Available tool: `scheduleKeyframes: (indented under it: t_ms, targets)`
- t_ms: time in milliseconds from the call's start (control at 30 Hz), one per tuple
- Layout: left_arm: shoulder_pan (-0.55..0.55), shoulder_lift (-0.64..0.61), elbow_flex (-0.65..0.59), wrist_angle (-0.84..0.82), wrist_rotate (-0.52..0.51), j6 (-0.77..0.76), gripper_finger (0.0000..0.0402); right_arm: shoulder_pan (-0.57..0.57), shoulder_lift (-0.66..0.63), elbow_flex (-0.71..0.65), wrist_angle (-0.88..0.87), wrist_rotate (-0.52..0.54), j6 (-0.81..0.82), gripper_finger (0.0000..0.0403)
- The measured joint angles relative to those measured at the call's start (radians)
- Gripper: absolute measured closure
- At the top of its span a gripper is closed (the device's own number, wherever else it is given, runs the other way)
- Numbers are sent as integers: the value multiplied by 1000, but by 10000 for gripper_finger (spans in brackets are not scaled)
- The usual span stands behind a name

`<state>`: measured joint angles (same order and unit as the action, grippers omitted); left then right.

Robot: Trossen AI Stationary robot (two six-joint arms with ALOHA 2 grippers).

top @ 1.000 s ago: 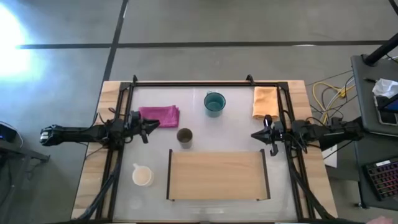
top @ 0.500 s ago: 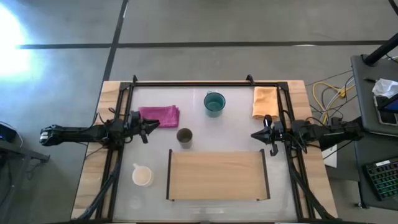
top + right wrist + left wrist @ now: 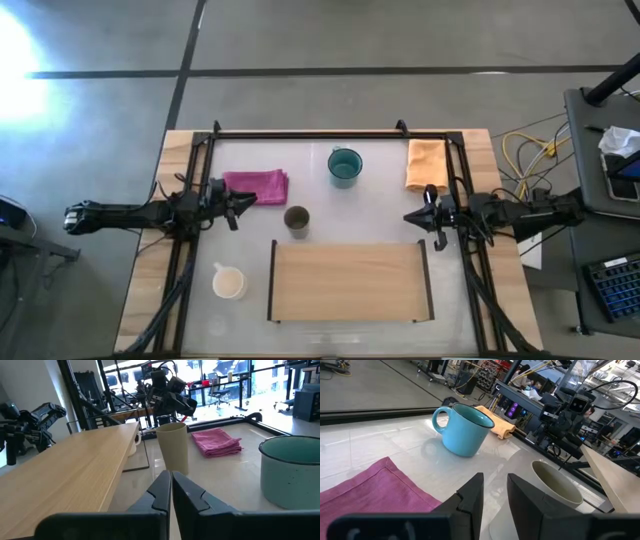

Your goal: Stack small to large cups/mugs on shelf

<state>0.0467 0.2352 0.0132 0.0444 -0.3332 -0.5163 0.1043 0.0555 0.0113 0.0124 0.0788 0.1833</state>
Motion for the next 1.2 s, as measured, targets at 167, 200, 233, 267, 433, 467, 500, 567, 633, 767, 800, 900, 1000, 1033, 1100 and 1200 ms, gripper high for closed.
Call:
scheduleKeyframes:
  t_ms: [167, 200, 233, 267, 433, 467, 500, 567, 633, 767, 800, 900, 1000, 1033, 1100, 1200]
  targets:
    - [0, 0, 0, 0, 0, 0, 329, 0, 0, 0, 0, 0, 0, 394]
    - [0, 0, 0, 0, 0, 0, 329, 0, 0, 0, 0, 0, 0, 394]
    - [0, 0, 0, 0, 0, 0, 329, 0, 0, 0, 0, 0, 0, 394]
    - [0, 0, 0, 0, 0, 0, 329, 0, 0, 0, 0, 0, 0, 394]
    - [0, 0, 0, 0, 0, 0, 329, 0, 0, 0, 0, 0, 0, 394]
    - [0, 0, 0, 0, 0, 0, 329, 0, 0, 0, 0, 0, 0, 394]
    - [0, 0, 0, 0, 0, 0, 329, 0, 0, 0, 0, 0, 0, 394]
    - [0, 0, 0, 0, 0, 0, 329, 0, 0, 0, 0, 0, 0, 394]
    - [0, 0, 0, 0, 0, 0, 329, 0, 0, 0, 0, 0, 0, 394]
    - [0, 0, 0, 0, 0, 0, 329, 0, 0, 0, 0, 0, 0, 394]
    - [0, 0, 0, 0, 0, 0, 329, 0, 0, 0, 0, 0, 0, 394]
    - [0, 0, 0, 0, 0, 0, 329, 0, 0, 0, 0, 0, 0, 394]
    - [0, 0, 0, 0, 0, 0, 329, 0, 0, 0, 2, 0, 0, 394]
    - [0, 0, 0, 0, 0, 0, 329, 0, 0, 0, 6, 1, 1, 394]
    - [0, 0, 0, 0, 0, 0, 329, 0, 0, 0, 43, 1, 24, 394]
    - [0, 0, 0, 0, 0, 0, 329, 0, 0, 0, 156, 1, 49, 394]
